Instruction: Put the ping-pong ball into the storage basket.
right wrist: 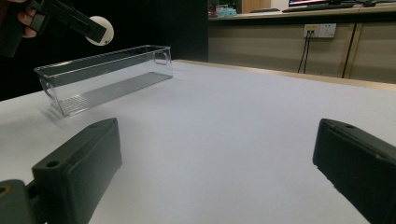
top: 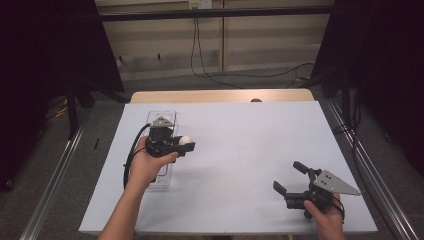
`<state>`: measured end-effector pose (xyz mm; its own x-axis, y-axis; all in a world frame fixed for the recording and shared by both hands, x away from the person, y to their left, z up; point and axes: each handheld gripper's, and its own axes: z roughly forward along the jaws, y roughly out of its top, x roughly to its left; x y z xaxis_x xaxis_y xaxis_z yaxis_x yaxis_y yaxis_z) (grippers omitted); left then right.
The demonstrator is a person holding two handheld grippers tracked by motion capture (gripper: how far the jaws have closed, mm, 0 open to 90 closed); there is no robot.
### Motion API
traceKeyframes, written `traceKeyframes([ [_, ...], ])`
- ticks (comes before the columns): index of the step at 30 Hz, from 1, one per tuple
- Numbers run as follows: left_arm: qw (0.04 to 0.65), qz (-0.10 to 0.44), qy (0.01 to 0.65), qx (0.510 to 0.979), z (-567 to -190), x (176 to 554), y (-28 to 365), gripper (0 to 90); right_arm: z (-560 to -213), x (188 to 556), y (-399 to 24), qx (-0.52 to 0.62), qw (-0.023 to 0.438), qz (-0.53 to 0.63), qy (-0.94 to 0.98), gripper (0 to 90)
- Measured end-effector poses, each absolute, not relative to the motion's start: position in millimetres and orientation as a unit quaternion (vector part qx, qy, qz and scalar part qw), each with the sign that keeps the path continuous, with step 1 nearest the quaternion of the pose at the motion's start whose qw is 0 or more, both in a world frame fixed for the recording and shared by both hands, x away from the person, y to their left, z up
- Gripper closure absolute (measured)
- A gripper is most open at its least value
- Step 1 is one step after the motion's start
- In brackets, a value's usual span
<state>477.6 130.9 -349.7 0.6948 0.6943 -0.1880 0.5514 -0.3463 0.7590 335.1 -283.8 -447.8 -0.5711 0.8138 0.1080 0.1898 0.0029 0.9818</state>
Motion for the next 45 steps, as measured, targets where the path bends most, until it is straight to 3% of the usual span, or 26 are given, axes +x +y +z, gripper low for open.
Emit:
traceKeyframes([
  [45,0.420,0.095,0.399,0.810,-345.4,482.1,144.2,51.2,-447.6,335.2,-283.8,0.380,0.261,0.595,0.658,0.7],
])
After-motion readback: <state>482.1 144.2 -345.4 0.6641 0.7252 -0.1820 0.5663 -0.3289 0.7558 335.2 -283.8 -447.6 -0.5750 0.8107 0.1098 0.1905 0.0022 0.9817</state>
